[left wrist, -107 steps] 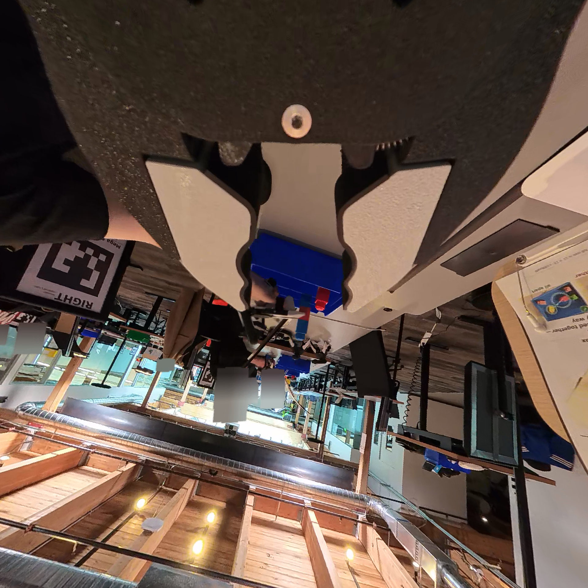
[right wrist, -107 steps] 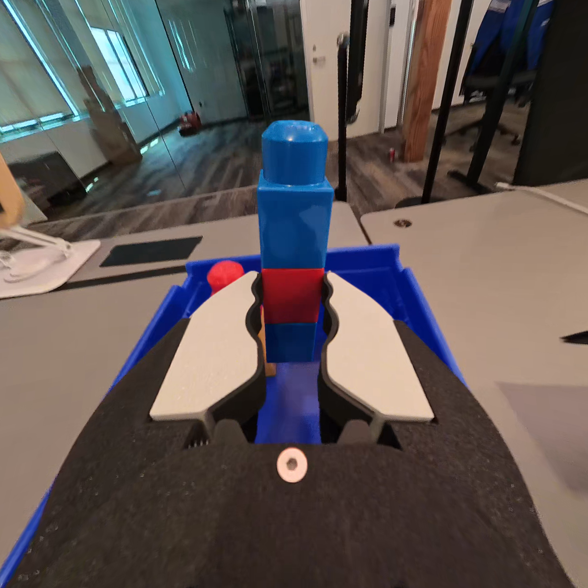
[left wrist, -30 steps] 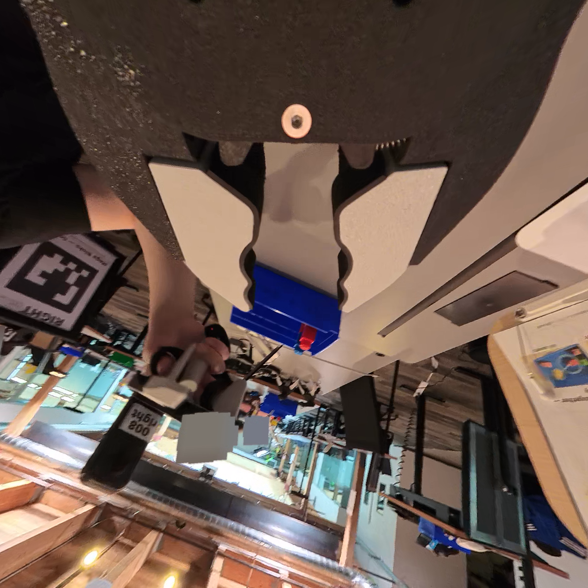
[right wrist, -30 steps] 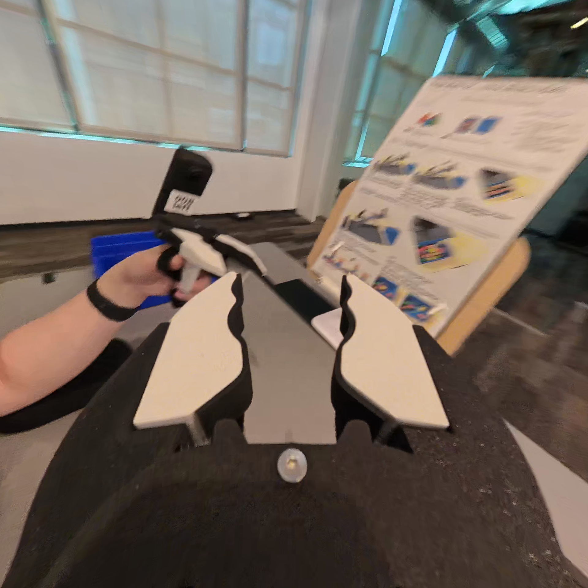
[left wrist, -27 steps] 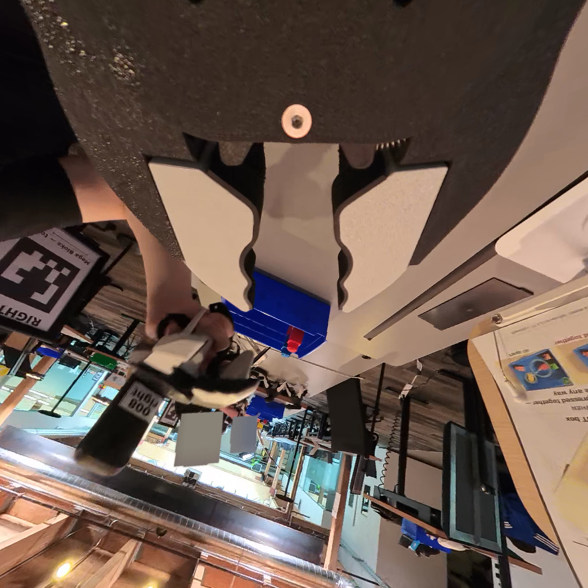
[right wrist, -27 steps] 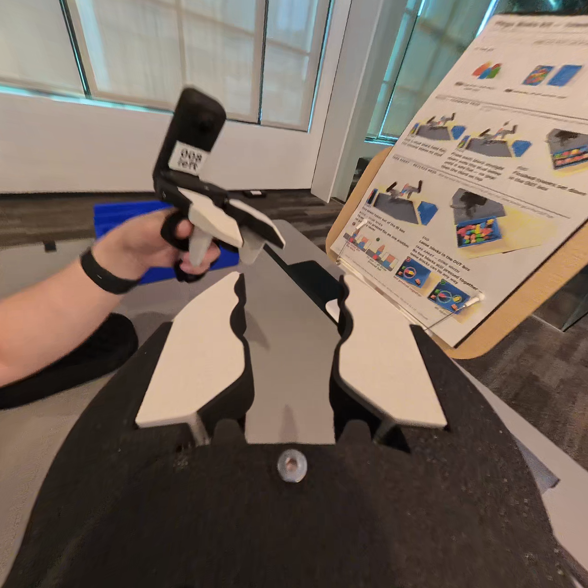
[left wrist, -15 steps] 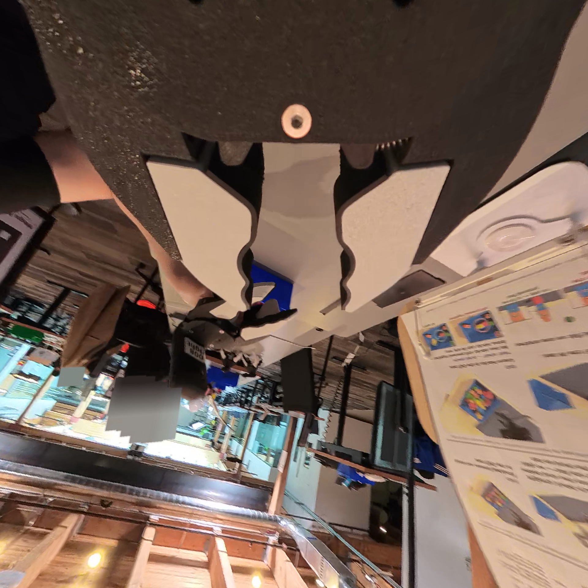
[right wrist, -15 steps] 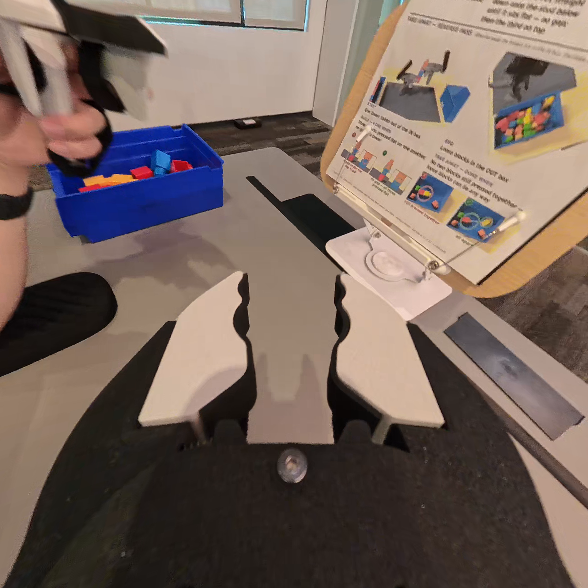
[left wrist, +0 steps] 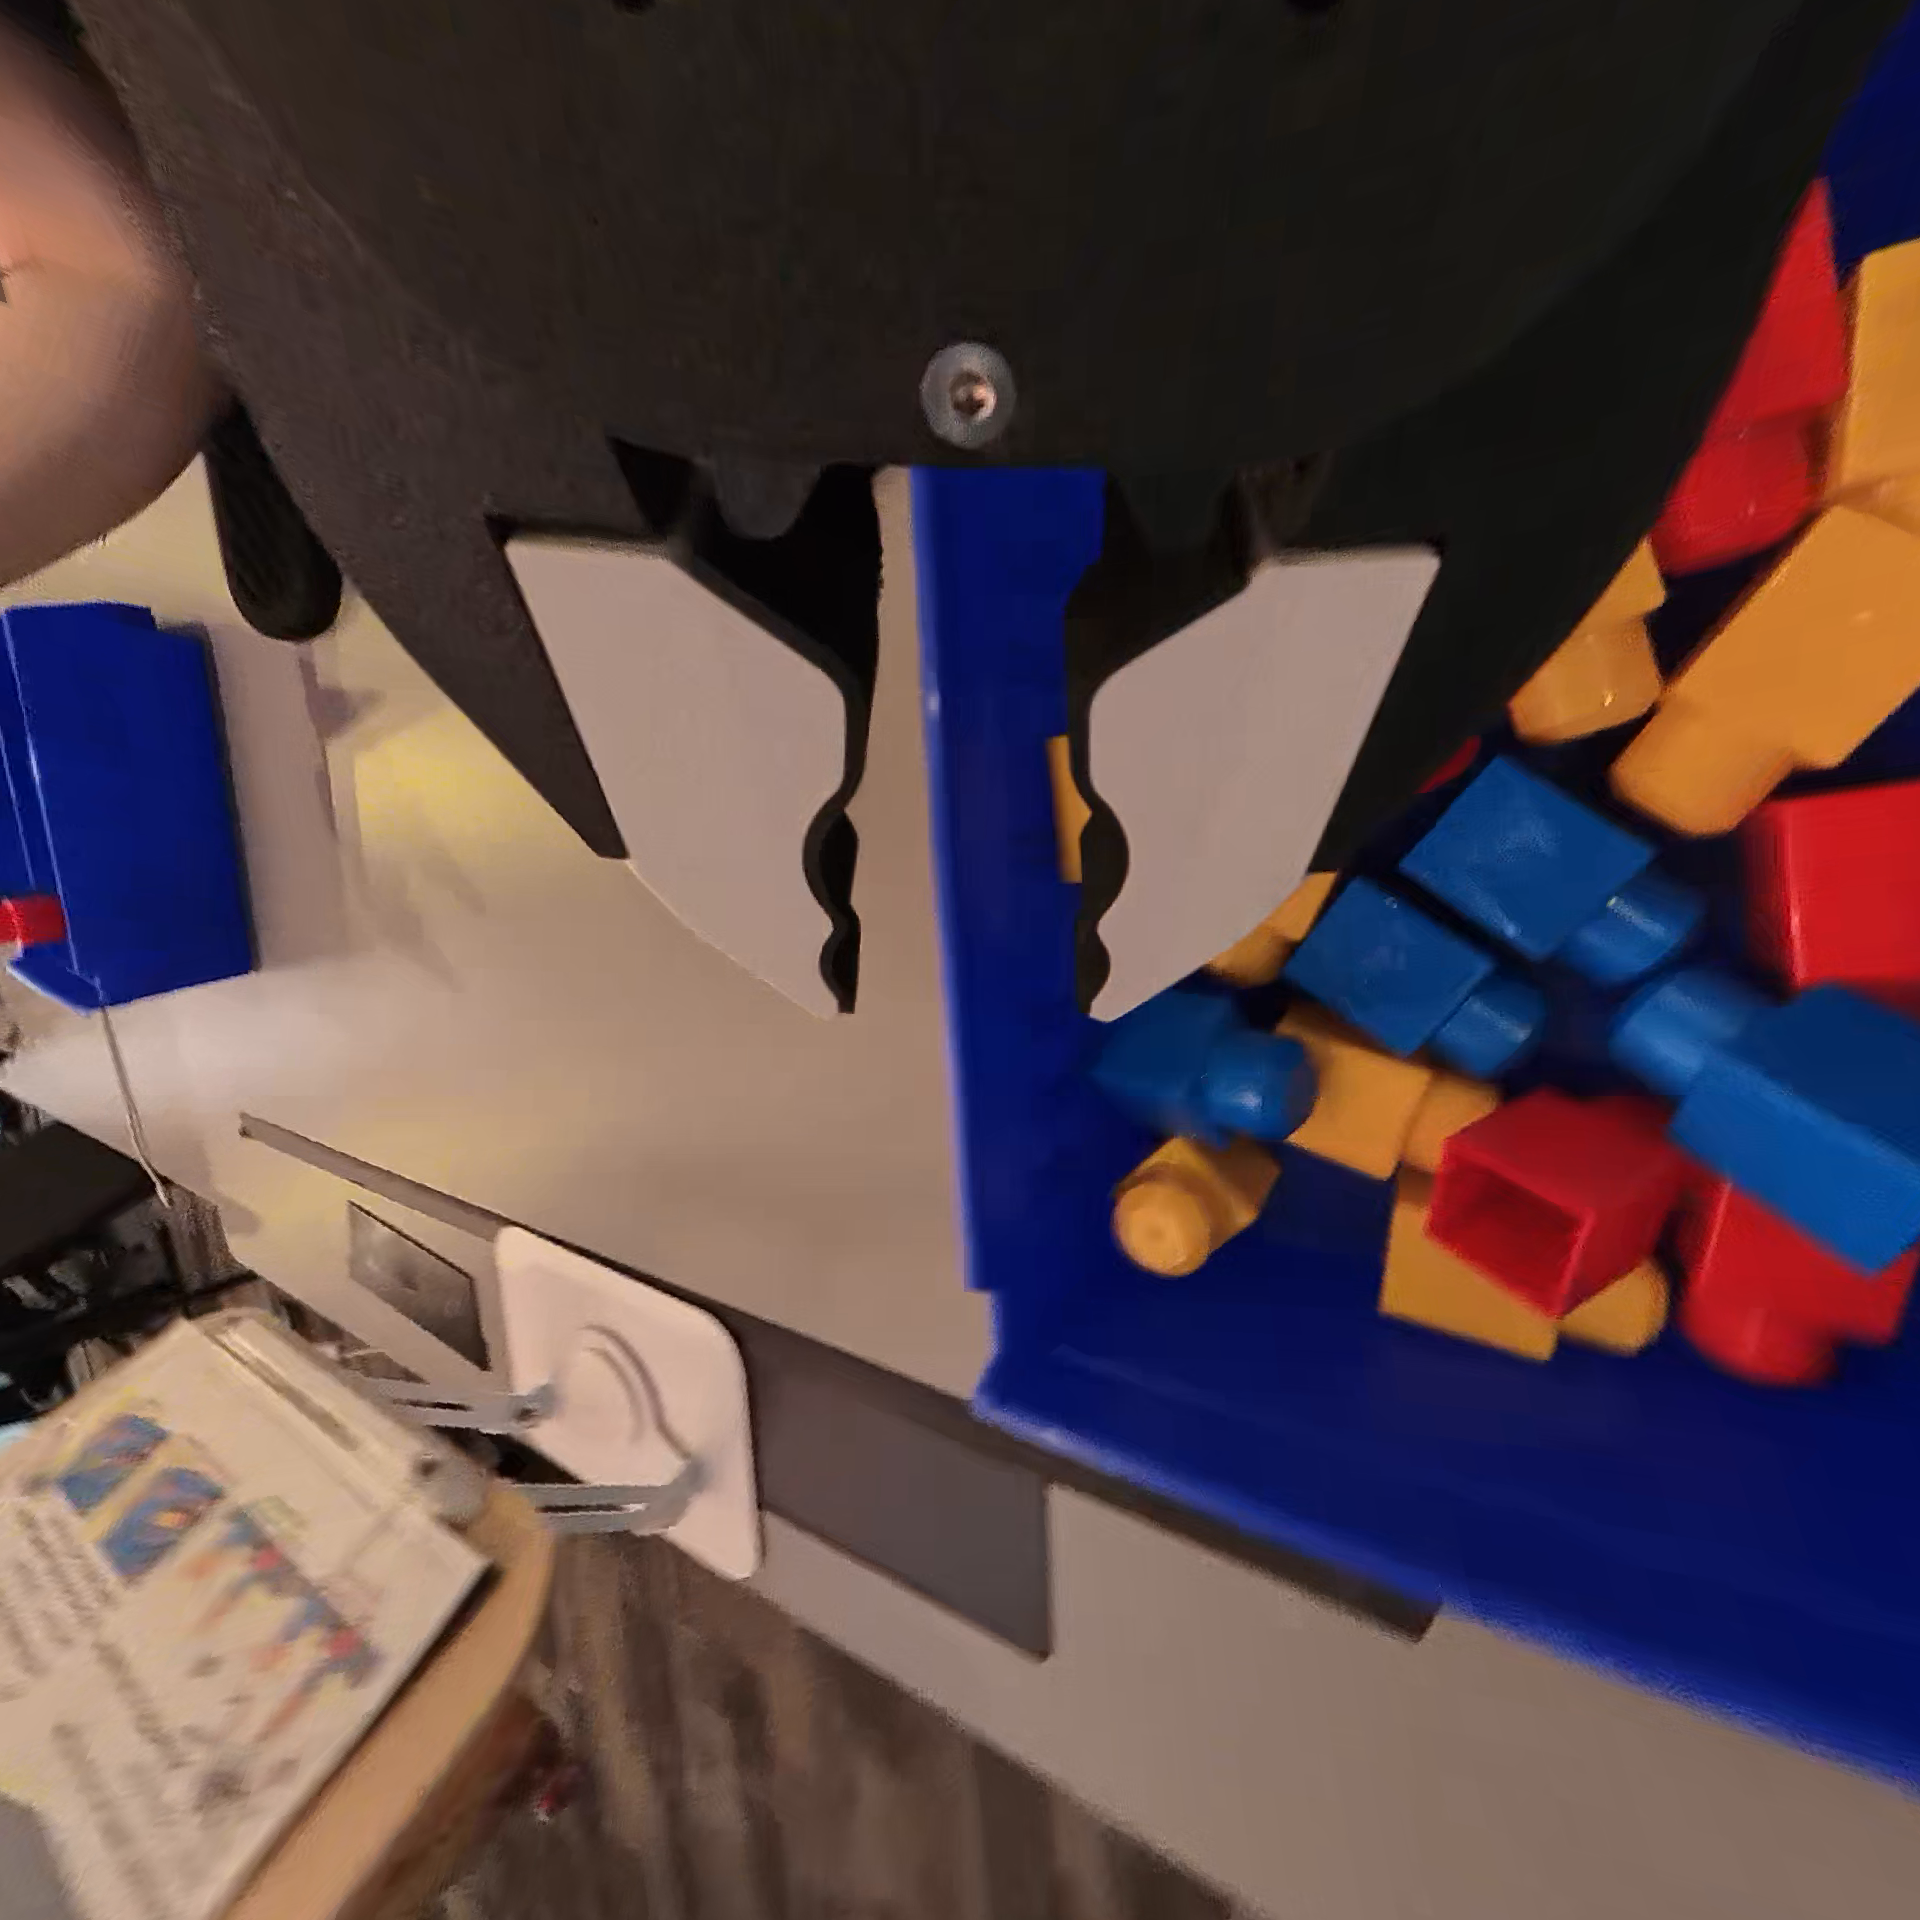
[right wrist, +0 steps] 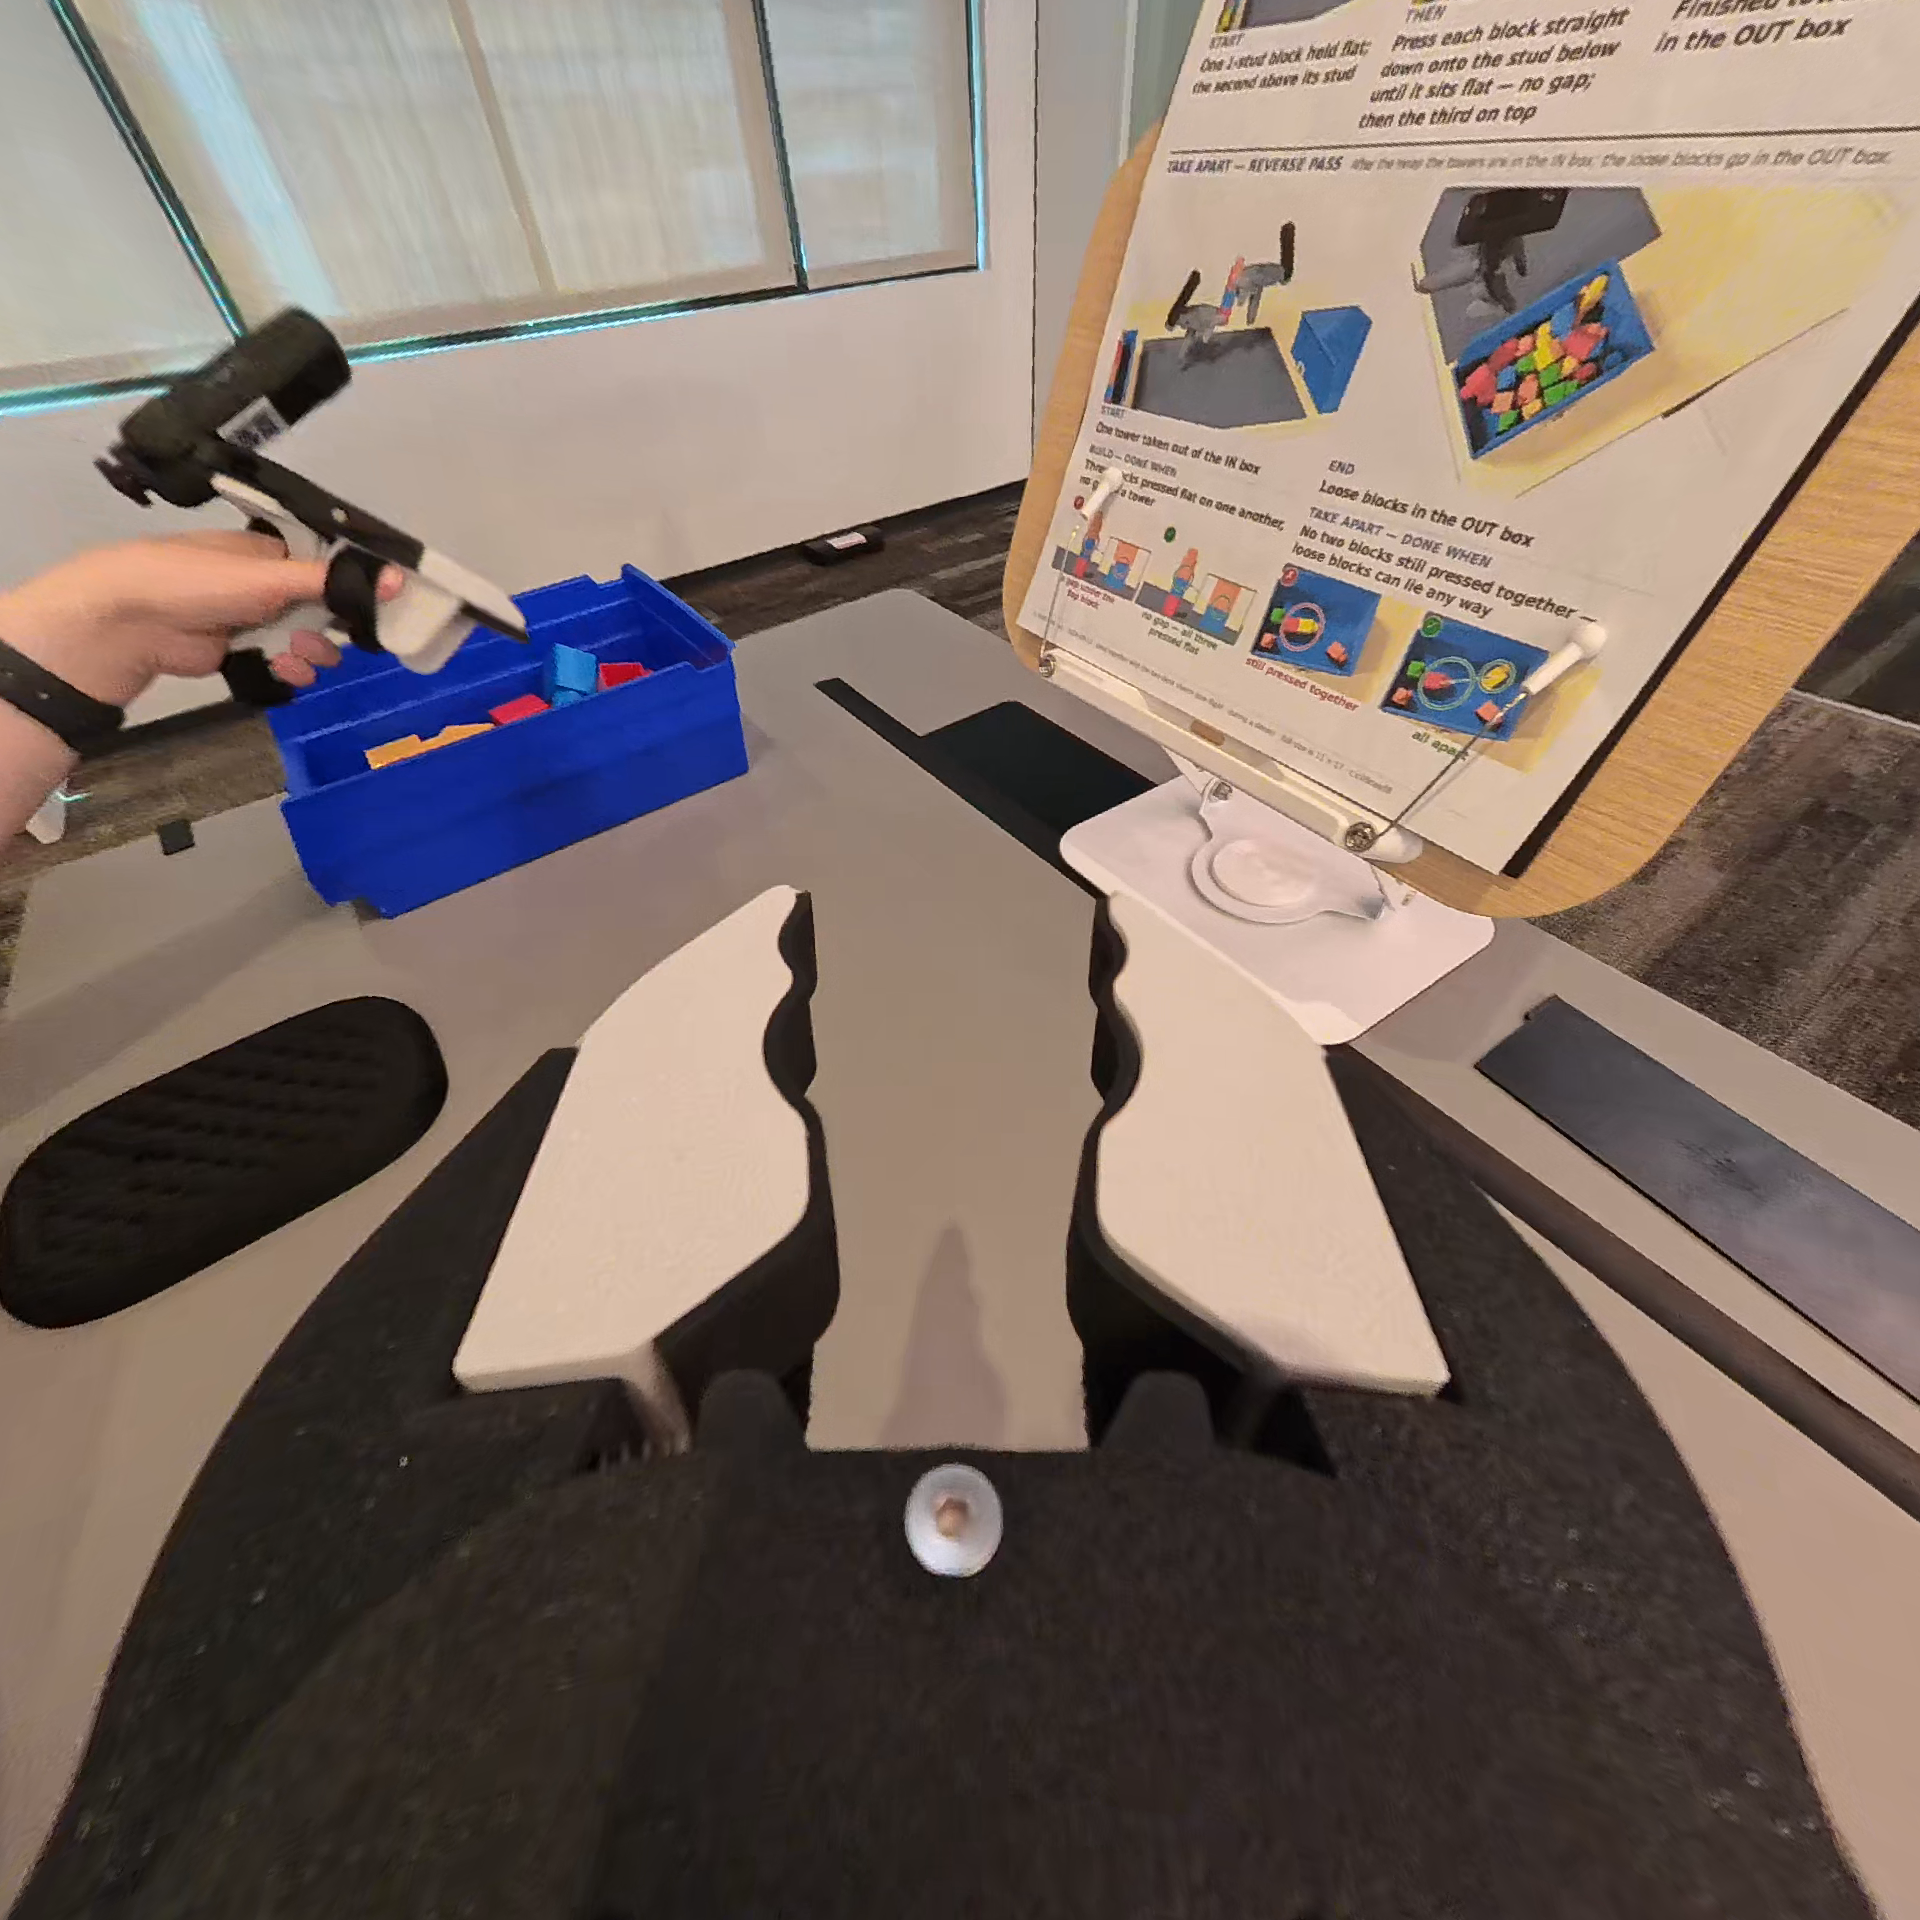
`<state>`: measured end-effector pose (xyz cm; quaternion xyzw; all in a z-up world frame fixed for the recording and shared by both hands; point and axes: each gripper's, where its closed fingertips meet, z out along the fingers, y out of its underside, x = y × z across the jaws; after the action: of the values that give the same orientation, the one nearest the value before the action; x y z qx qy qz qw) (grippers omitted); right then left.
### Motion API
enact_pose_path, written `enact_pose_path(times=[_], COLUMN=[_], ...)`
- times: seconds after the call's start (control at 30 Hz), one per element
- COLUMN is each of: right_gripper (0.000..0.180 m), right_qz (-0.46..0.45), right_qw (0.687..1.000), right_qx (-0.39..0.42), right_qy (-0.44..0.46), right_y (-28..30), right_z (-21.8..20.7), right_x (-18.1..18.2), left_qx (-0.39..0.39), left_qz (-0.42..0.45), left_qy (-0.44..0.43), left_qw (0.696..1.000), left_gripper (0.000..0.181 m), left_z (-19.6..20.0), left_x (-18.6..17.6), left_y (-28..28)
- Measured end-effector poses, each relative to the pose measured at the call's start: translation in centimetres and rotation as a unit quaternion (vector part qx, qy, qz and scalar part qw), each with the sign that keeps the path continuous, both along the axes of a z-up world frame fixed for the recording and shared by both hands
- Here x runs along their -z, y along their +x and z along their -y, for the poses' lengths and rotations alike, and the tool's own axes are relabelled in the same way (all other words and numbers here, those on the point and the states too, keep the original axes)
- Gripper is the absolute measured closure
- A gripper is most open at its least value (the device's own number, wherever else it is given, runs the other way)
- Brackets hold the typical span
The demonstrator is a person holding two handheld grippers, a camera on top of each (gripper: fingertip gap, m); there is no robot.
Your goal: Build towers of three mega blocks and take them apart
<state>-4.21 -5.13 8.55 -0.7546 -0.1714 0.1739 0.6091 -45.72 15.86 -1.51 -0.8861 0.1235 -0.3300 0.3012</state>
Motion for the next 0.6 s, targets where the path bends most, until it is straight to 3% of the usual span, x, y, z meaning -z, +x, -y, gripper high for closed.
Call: enact_pose_path(times=[0.23, 0.47, 0.6], right_gripper=[0.130, 0.129, 0.130], right_qz=[0.016, 0.026, 0.017], right_qw=[1.000, 0.999, 1.000], right_qx=[0.008, 0.019, 0.017], right_qy=[-0.005, -0.004, -0.006], right_y=[0.4, 1.1, 1.3], right_z=[0.1, 0.4, 0.3], right_x=[0.4, 0.4, 0.6], left_qx=[-0.067, -0.107, -0.143], left_qz=[-0.041, 0.000, 0.014], left_qy=[-0.113, -0.159, -0.155], left_qw=[0.991, 0.981, 0.977], left_gripper=[0.126, 0.129, 0.140], left_z=[-2.2, -4.0, -5.2], left_x=[6.9, 8.7, 9.2], left_y=[-1.1, 0.2, -0.2])
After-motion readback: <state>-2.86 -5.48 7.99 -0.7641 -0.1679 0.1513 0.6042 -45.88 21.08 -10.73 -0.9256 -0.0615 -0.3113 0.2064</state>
